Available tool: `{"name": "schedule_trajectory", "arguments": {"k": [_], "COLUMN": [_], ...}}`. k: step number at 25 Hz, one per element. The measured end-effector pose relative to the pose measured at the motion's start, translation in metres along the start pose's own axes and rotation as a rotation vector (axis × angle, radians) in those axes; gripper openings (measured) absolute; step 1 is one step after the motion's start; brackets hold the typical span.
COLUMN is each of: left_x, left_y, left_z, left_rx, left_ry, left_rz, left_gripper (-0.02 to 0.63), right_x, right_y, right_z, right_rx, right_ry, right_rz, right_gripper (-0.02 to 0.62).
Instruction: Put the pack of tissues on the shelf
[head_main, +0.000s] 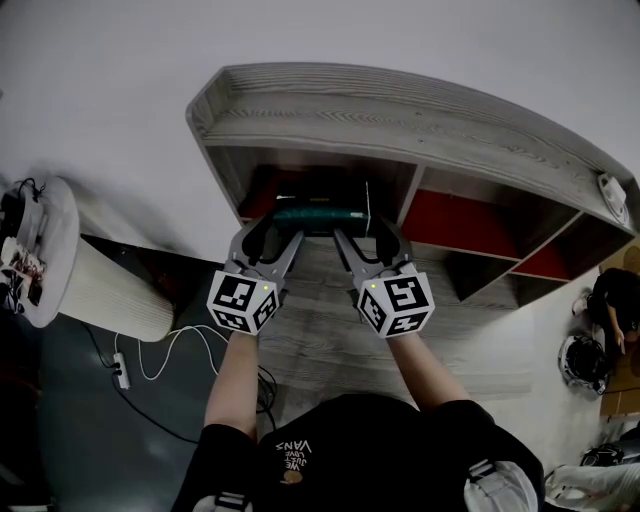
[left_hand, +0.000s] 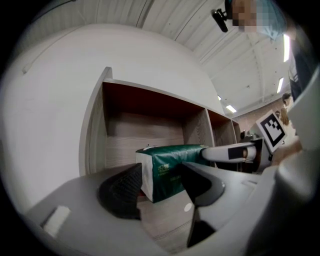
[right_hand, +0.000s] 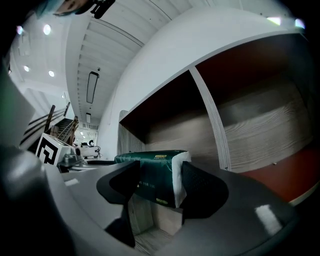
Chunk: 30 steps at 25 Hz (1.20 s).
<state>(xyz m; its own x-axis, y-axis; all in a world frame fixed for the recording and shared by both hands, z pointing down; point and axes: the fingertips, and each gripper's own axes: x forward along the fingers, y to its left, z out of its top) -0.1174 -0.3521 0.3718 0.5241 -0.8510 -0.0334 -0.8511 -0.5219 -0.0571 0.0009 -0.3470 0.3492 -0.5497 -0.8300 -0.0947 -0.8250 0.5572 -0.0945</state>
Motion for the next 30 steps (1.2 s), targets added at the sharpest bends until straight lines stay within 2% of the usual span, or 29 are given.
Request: {"name": "schedule_trajectory", "arguments": {"k": [9,13,16,29,30], "left_x": [0.006,0.003,-0.005,-0.026,-0.026], "left_y": [0.005,-0.001,0.001,-0.015,-0.018], "left_z": [-0.001,-0.003,-0.002,-0.001,-0.002], "left_rx": [0.007,0.006,-0.006,-0.057,-0.061], "left_ry": [0.004,0.004,-0.005,-0.043,-0.042], "left_rz": [0.015,0.000,0.016,0.063,0.058], "left_gripper": [0.275,0.275,0.275,0.272,0.271], "right_x": [-0.003,-0.015,-0.022,-0.031,-0.032], "right_y": [-0.006,0.000,0.008,0.021,0.021], "right_z": [0.002,0.006,0.007,-0.015,-0.015], "right_rx": [0.016,-0.005,-0.029,-0.052,-0.053], "right_ry": [-0.011,-0.028,-0.039,0.010,0.011], "right_rz": [-0.013,-0.002,0.009,0.041,0.043], "right_gripper": [0.244,0.244,0.244,0.239,0.203]}}
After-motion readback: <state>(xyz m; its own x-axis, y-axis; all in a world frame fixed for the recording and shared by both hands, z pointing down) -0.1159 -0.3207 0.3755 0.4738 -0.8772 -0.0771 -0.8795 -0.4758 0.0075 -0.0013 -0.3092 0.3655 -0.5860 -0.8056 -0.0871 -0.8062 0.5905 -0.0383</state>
